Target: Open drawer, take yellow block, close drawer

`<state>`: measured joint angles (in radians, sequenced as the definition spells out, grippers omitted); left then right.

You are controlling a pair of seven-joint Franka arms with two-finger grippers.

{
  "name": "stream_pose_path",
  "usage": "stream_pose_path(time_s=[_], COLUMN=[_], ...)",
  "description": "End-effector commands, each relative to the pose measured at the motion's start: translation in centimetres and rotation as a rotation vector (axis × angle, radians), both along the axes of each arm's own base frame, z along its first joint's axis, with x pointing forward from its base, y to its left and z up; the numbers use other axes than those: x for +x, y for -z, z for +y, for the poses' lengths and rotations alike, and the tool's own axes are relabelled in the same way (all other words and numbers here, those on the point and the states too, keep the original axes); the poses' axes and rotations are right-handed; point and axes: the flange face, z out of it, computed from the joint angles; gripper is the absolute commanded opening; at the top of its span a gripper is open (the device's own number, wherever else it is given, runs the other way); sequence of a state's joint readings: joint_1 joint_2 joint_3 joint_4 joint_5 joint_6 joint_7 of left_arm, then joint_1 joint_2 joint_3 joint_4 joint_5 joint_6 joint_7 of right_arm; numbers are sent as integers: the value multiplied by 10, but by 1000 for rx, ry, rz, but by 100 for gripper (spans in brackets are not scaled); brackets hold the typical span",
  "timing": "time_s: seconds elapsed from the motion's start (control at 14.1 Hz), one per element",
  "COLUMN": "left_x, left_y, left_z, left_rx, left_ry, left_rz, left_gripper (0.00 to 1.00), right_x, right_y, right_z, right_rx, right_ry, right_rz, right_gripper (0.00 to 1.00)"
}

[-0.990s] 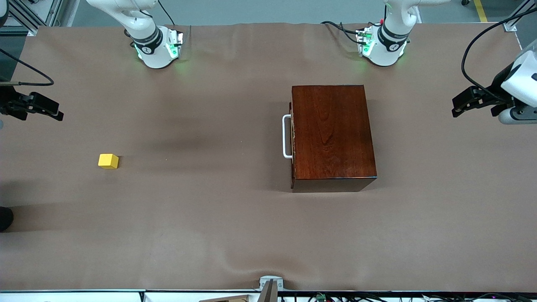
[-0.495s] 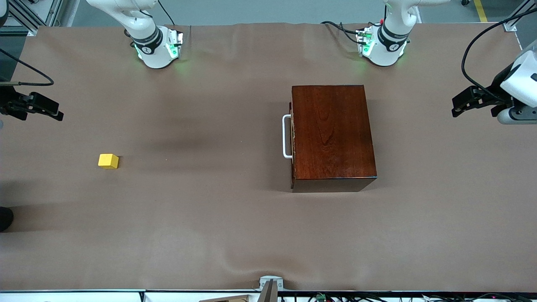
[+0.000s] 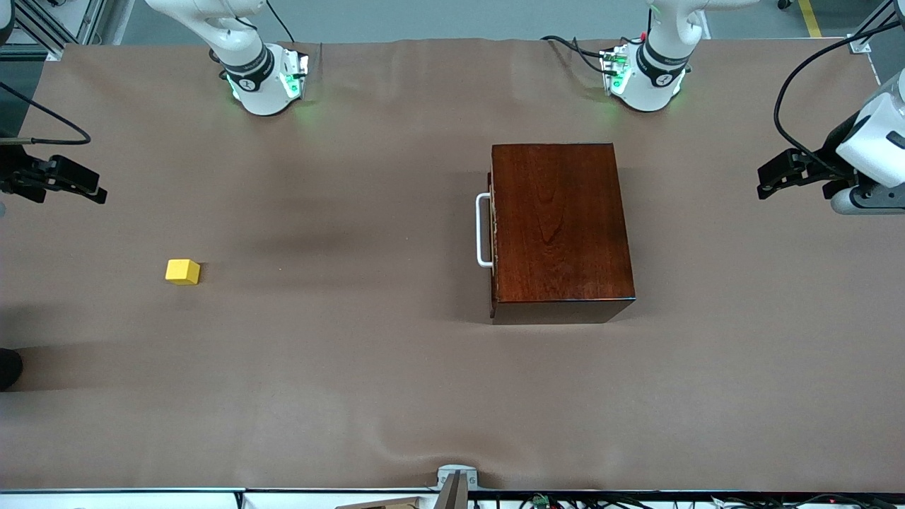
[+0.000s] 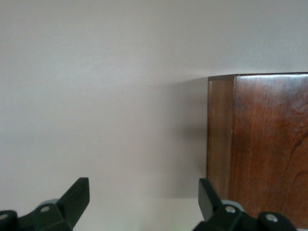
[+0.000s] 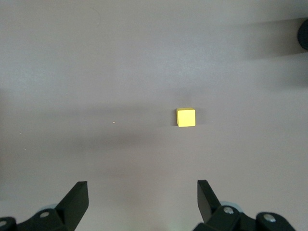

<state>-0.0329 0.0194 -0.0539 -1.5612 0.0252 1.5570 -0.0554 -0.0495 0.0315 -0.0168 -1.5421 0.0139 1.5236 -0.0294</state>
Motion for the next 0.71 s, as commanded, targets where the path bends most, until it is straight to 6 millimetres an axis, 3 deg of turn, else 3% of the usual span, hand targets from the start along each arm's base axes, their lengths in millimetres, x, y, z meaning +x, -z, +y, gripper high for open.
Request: stream_pose_path(time_s=[0.0, 0.64], left_x=[-2, -10], left_y=[-6, -6], left_z=[2, 3], left_rx=[4, 5], left_ry=[25, 75], left_rz=[10, 59], left_gripper=[100, 100], right_x=[-4, -4], right_y=[-4, -5], right_z=[-2, -2], right_rx=[1, 1], right_ry=[8, 6], right_rz=[-7, -9], right_gripper=[100, 100])
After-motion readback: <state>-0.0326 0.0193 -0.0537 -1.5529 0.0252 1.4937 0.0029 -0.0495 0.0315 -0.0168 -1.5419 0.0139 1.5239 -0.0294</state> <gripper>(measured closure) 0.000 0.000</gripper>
